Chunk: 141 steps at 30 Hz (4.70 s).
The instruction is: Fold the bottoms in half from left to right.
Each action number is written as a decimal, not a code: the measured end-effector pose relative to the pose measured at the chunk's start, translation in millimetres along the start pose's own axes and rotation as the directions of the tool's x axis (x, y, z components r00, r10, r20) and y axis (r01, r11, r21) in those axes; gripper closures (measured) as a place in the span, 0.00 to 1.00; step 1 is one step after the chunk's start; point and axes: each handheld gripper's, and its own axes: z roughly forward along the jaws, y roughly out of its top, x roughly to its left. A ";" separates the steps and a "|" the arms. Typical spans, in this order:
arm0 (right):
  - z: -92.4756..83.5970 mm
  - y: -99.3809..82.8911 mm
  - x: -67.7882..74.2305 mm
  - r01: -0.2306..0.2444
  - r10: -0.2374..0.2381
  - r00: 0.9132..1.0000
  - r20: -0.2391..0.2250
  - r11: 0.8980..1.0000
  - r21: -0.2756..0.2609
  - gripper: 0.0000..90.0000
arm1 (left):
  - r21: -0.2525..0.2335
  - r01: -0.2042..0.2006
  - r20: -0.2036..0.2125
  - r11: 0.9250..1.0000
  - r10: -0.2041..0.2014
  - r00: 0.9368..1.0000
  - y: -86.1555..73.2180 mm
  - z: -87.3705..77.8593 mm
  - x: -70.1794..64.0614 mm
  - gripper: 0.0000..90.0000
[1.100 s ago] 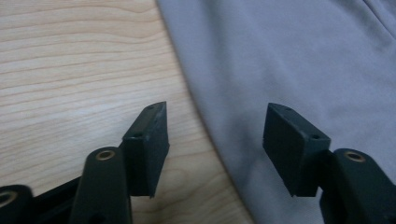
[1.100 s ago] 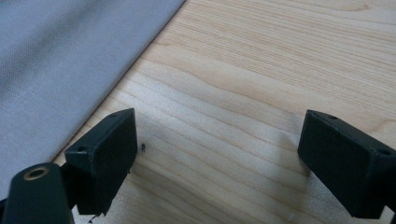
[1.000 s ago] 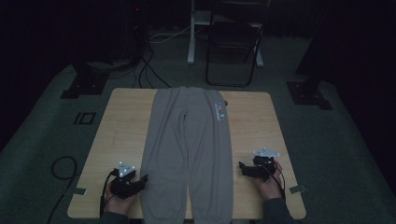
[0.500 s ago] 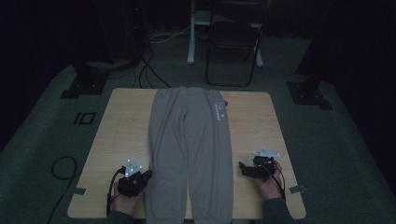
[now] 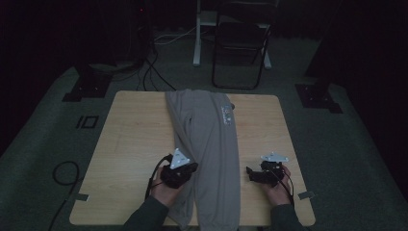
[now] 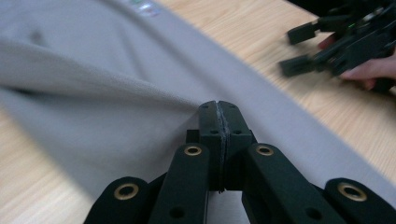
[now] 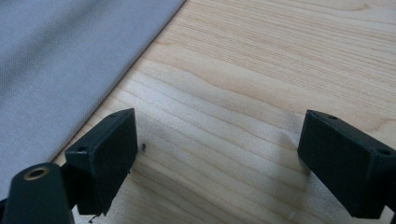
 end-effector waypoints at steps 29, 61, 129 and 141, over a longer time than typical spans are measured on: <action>-16.6 14.0 27.9 0.011 -0.015 0.997 -0.080 0.999 -0.051 0.52 | 0.031 0.008 -0.181 0.999 -0.002 0.984 -45.1 -19.9 50.2 0.62; -24.7 35.9 31.0 -0.123 0.103 0.971 -0.218 0.989 -0.077 1.00 | 0.056 0.110 -0.386 0.992 -0.080 0.919 -101.5 -17.3 91.8 0.60; -44.9 -20.9 91.5 0.161 -0.151 0.969 -0.197 0.986 0.033 0.54 | 0.065 0.121 -0.389 0.990 -0.087 0.917 -101.3 -16.6 91.5 0.57; -91.6 -52.1 96.6 0.335 -0.298 0.869 -0.395 0.942 0.027 0.43 | 0.065 0.125 -0.384 0.990 -0.090 0.919 -101.9 -17.2 90.5 0.57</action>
